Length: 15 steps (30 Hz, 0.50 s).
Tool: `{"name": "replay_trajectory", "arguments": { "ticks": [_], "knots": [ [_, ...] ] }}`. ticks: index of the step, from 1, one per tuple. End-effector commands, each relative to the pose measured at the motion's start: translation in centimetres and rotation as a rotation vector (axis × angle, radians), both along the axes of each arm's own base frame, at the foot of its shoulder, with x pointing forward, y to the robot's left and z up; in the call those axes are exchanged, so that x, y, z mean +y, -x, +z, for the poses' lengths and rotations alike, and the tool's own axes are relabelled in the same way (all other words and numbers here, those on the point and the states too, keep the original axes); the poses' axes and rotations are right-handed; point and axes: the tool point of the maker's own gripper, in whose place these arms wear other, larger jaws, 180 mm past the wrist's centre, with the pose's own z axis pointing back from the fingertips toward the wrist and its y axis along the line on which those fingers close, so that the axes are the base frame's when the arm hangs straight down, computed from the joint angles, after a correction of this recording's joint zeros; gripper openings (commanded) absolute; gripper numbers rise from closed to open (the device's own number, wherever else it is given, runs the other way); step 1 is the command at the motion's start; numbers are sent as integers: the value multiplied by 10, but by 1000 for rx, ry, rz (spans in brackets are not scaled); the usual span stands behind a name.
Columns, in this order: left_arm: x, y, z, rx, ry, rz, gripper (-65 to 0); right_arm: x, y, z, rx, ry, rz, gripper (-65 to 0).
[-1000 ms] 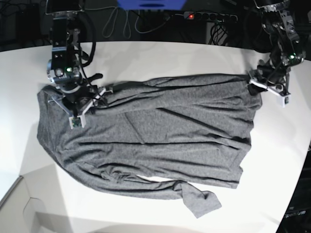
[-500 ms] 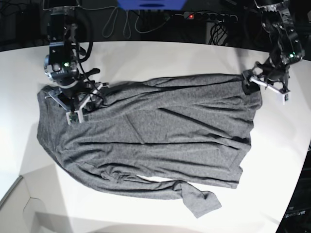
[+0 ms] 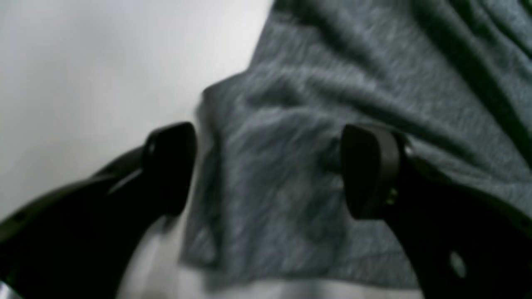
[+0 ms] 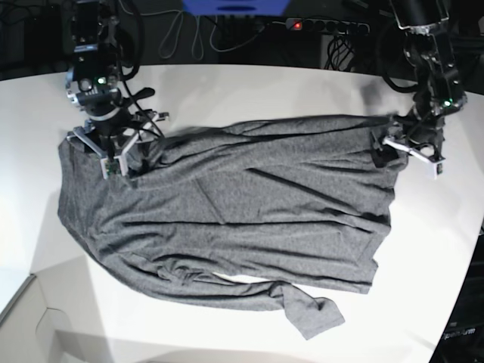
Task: Layout the t-shirt on the table in an organized manner, then fold the t-shirt properly
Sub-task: 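Lift the collar edge with both grippers and shift it toward the hem, then lay the collar edge back down and regrasp with both grippers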
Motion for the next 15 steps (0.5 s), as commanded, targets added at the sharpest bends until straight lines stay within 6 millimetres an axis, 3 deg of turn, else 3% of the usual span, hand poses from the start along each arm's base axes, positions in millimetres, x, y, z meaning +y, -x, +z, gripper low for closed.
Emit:
{"name": "replay_trajectory", "arguments": {
  "ticks": [1, 7, 9, 15],
  "knots": [
    [-17, 24, -25, 130, 41, -37, -195, 0, -6, 10, -43, 1, 7, -281],
    [-21, 28, -36, 148, 53, -37, -545, 0, -5, -1, -15, -1, 8, -281],
    [-20, 27, -35, 144, 52, -33, -628, -1, -12, 0, -24, 4, 10, -281],
    [-10, 26, -30, 141, 33, -35, -649, -5, -32, -3, -25, 6, 3, -281]
  ]
}}
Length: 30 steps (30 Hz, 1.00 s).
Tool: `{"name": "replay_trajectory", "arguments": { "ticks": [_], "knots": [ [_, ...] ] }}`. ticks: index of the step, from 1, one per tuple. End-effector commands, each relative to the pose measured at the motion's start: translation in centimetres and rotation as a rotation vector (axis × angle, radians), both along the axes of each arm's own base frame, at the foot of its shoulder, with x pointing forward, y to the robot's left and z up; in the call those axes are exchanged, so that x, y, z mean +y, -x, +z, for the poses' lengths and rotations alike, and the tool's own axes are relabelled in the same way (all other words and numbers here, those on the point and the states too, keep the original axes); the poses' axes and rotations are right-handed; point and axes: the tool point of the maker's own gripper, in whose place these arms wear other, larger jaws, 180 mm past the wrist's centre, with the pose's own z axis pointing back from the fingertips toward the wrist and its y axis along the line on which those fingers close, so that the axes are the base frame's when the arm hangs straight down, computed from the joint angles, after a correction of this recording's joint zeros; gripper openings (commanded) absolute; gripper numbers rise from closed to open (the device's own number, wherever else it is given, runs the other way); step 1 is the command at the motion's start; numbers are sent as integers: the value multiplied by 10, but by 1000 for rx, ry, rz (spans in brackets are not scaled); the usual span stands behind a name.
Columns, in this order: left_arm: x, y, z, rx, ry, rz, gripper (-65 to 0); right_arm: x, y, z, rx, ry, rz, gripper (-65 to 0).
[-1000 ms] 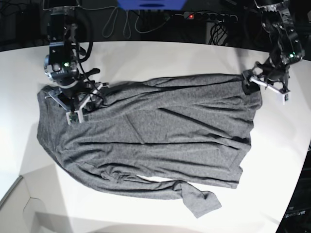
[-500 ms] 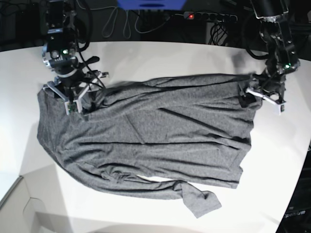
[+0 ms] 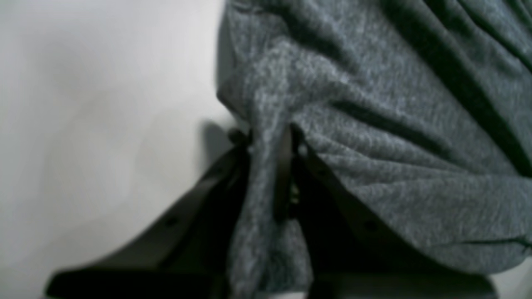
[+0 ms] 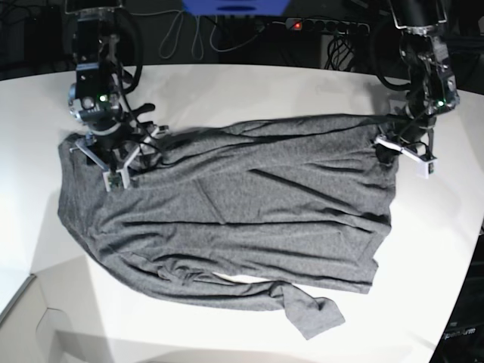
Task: Layout the t-shirt on the table in an organized manner, then fold the t-shirt properly
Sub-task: 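Lay the collar edge back down and regrasp with both grippers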
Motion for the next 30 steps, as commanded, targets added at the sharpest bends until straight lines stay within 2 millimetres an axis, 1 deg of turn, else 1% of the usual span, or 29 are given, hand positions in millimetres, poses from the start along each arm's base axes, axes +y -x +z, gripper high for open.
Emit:
{"name": "replay_trajectory", "arguments": {
  "ticks": [1, 6, 9, 11, 13, 15, 16, 18, 19, 20, 21, 23, 28, 30],
  "knots": [
    [1, 25, -21, 132, -21, -21, -649, -1, -10, 8, -38, -2, 3, -281],
    [2, 24, -20, 127, -28, -20, -649, -3, -15, -8, 1, -7, -8, -285],
    [2, 24, -20, 127, -29, -21, -649, -3, -18, -10, 6, -10, -10, -302],
    [2, 23, -19, 126, -29, -21, -649, -3, -18, -10, 6, -11, -10, -329],
    [2, 23, -19, 126, -29, -21, -649, -3, -18, -10, 4, -11, -10, -383],
    [4, 22, -18, 124, -34, -21, -649, -3, -18, -10, 6, -11, -10, -473],
    [10, 22, -17, 124, -46, -21, -649, -3, -16, -11, 9, -11, -10, -528],
    [13, 21, -15, 122, -51, -21, -649, -3, -15, -11, 8, -11, -11, -625],
    [15, 21, -14, 120, -54, -21, -649, -6, -13, -12, 14, -10, -17, -650],
    [15, 20, -14, 119, -55, -22, -649, -6, -8, -16, 27, -9, -19, -650],
    [16, 20, -13, 119, -56, -22, -649, -7, -5, -15, 24, -6, -16, -650],
    [24, 18, -6, 104, -71, -11, -649, -5, 4, -6, 5, -3, -8, -650],
    [37, 8, 22, 27, -102, 17, -649, 4, 25, 31, -76, 3, 17, -650],
    [43, 5, 30, 8, -116, 24, -649, 6, 33, 37, -83, 4, 22, -650]
  ]
}}
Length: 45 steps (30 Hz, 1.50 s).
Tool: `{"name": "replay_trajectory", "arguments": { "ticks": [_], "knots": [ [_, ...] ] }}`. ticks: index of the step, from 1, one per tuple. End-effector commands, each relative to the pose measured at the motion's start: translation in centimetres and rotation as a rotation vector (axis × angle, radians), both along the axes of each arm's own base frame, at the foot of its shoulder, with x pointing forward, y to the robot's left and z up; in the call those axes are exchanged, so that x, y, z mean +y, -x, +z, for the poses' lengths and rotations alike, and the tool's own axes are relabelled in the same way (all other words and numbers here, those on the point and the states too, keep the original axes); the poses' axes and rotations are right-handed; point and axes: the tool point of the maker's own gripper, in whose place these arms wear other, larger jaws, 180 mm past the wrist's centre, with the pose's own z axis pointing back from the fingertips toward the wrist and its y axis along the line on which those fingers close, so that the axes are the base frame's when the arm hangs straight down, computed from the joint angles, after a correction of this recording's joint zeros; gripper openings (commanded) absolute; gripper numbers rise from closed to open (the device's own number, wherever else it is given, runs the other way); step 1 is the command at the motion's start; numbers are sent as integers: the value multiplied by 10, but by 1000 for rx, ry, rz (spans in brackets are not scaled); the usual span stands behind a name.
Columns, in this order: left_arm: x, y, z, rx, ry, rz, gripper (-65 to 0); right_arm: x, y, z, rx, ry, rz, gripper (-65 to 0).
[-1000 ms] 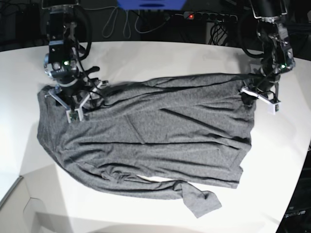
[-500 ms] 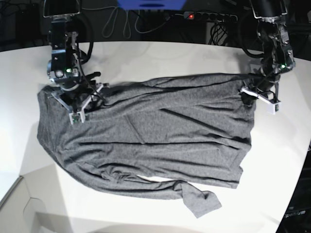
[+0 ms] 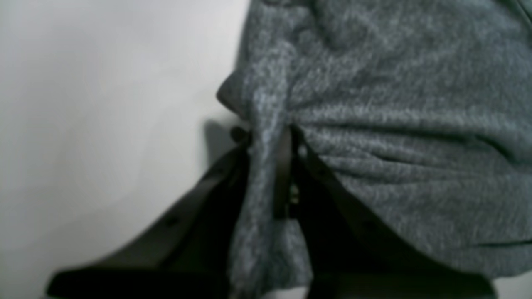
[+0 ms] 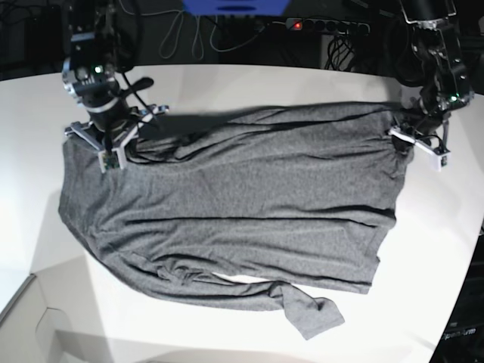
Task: Layout the t-shirt on the table in an organized manner, then fold the t-shirt properly
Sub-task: 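Lay the collar edge back down and regrasp with both grippers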
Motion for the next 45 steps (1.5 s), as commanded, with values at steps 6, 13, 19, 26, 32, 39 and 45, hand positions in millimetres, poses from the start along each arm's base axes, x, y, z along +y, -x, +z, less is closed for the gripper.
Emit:
{"name": "replay_trajectory", "arguments": {
  "ticks": [6, 13, 19, 26, 32, 39, 45],
  "knots": [
    [13, -9, 16, -43, -35, 5, -649, -28, 14, 3, 2, 35, -62, -650],
    [15, -3, 15, -33, -45, 1, -649, -29, 39, -6, -1, 29, -59, -650],
    [15, 5, 18, -30, -63, -14, -649, -24, 52, -20, 40, 9, -67, -650],
    [11, 16, 20, -25, -74, -31, -648, -26, 74, -32, 99, 16, -63, -650],
    [9, 16, 19, -24, -69, -31, -648, -15, 80, -39, 131, 6, -34, -650],
    [8, 17, 16, -18, -65, -30, -620, -15, 89, -40, 141, 8, -32, -467],
    [6, 25, 19, -15, -75, -43, -525, -15, 90, -37, 138, 6, -36, -444]
  ]
}}
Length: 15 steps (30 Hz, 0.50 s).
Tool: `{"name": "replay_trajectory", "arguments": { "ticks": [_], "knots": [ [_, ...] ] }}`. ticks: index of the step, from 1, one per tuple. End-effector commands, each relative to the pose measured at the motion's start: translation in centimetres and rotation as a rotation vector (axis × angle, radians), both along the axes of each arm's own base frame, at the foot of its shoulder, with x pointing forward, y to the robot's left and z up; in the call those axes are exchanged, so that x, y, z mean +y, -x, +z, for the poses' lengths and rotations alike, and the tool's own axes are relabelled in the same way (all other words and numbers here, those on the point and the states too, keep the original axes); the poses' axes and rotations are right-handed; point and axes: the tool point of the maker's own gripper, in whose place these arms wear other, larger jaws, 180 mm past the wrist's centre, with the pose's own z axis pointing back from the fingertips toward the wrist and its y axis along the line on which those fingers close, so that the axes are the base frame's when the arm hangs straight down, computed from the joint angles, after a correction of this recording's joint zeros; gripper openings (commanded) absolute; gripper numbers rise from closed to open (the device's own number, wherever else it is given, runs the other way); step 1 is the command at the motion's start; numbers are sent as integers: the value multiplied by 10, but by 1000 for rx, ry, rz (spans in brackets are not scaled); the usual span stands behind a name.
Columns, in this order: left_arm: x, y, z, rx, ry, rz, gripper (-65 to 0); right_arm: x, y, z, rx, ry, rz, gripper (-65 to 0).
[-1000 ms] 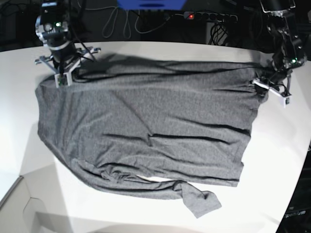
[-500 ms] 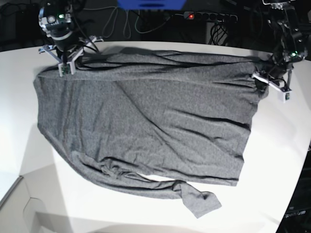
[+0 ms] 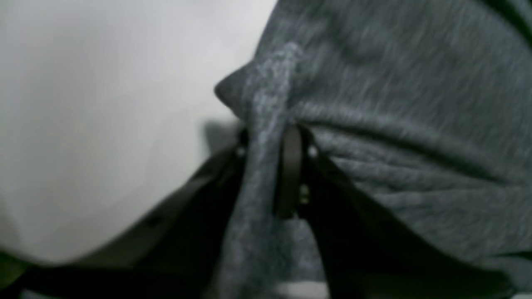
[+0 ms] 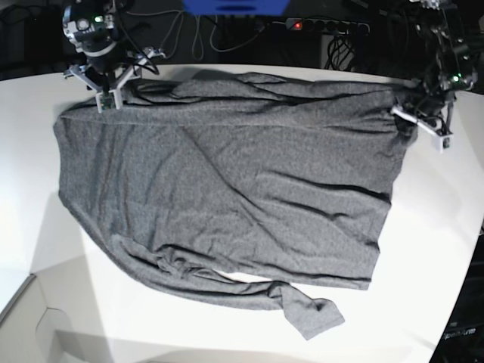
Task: Layout the t-shirt on the table in an organized manner, then fold the t-shirt properly
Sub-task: 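Lay the collar edge back down and regrasp with both grippers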
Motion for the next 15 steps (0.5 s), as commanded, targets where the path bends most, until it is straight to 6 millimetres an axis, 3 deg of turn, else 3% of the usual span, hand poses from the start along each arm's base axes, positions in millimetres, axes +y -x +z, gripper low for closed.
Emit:
{"name": "replay_trajectory", "arguments": {
  "ticks": [1, 7, 9, 15],
  "knots": [
    [5, -13, 17, -62, -20, -9, -512, -1, -2, 6, -20, 5, 0, -444],
    [7, -6, 14, -45, -27, -9, -461, 2, -2, 6, -24, -6, -8, -439],
    [7, -6, 13, -41, -27, -8, -433, 2, -2, 6, -26, -7, -6, -407],
    [7, -8, 17, -52, -32, -13, -239, 3, -2, 6, -25, -9, -4, -284]
  ]
}}
